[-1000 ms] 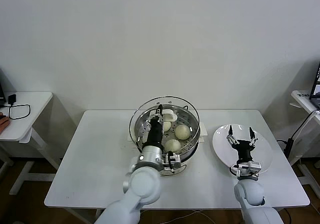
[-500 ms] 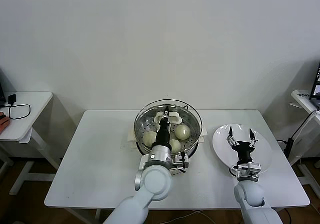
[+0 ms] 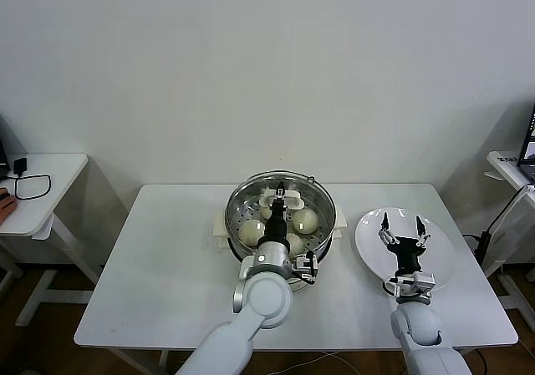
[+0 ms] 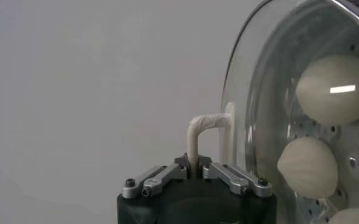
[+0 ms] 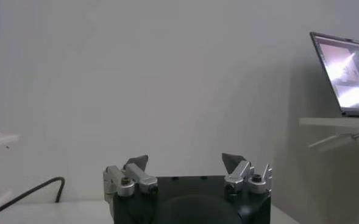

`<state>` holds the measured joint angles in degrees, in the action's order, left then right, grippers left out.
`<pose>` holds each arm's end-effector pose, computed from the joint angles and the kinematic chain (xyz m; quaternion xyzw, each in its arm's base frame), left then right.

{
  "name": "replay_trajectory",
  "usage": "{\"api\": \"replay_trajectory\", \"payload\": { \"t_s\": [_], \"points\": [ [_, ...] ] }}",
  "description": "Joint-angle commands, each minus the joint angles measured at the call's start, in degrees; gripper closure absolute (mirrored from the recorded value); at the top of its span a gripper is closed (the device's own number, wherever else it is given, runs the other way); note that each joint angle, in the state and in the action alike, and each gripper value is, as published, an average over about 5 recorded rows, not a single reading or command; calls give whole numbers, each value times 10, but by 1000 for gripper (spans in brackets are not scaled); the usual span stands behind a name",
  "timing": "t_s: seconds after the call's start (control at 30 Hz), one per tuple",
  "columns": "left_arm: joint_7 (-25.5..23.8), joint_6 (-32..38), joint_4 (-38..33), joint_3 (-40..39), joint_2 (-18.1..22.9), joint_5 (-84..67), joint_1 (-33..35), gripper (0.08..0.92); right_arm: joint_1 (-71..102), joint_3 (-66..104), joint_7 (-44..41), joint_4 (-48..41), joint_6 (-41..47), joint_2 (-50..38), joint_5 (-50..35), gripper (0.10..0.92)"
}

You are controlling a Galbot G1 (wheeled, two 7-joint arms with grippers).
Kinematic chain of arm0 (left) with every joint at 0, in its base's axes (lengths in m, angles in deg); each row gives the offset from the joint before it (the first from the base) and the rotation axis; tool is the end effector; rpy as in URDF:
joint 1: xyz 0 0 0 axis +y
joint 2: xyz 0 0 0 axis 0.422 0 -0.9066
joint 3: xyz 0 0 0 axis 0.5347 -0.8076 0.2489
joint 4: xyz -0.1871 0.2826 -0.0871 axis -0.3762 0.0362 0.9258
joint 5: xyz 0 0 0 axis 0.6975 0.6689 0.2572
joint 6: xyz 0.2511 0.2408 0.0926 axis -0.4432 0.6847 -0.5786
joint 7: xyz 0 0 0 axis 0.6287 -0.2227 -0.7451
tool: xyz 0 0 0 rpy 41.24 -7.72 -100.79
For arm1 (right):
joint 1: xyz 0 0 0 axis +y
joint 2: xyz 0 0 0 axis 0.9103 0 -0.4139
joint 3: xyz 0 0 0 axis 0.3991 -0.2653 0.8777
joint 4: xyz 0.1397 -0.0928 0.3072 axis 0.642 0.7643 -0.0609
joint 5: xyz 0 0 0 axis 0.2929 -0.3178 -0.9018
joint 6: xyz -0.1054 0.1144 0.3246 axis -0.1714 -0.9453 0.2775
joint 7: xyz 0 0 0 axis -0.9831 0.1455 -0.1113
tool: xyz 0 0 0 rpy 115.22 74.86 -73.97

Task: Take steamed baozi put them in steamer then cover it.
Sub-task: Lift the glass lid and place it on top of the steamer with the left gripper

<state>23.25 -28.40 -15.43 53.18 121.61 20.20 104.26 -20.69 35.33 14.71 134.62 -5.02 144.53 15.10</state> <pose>0.3230 -0.2062 -0.2521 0.0420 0.7027 0.7091 0.0404 0.3289 -0.1270 -0.4099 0.1074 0.9926 -0.0261 0.0497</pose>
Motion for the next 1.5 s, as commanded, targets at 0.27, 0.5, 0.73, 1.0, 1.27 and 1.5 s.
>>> {"api": "replay_trajectory", "payload": {
  "t_s": [0.27, 0.5, 0.73, 1.0, 1.27, 1.5],
  "points": [
    [1, 6, 28, 8, 7, -1, -3, 812, -1, 0, -1, -3, -3, 0, 2, 203],
    [5, 12, 31, 13, 10, 0, 0, 812, -3, -1, -1, -5, -3, 2, 5, 203],
    [13, 21, 39, 24, 13, -1, 0, 812, -4, -2, 0, -5, -4, 2, 8, 203],
    [16, 25, 24, 27, 9, -2, 11, 770, -5, -3, -1, -6, -5, 3, 10, 203],
    [10, 19, -42, 18, -7, -17, 38, 543, -5, -6, 0, -6, -5, 3, 11, 203],
    [10, 8, -154, 1, -61, -73, 94, 345, -11, -8, 1, -5, -4, 0, 11, 203]
  ]
}}
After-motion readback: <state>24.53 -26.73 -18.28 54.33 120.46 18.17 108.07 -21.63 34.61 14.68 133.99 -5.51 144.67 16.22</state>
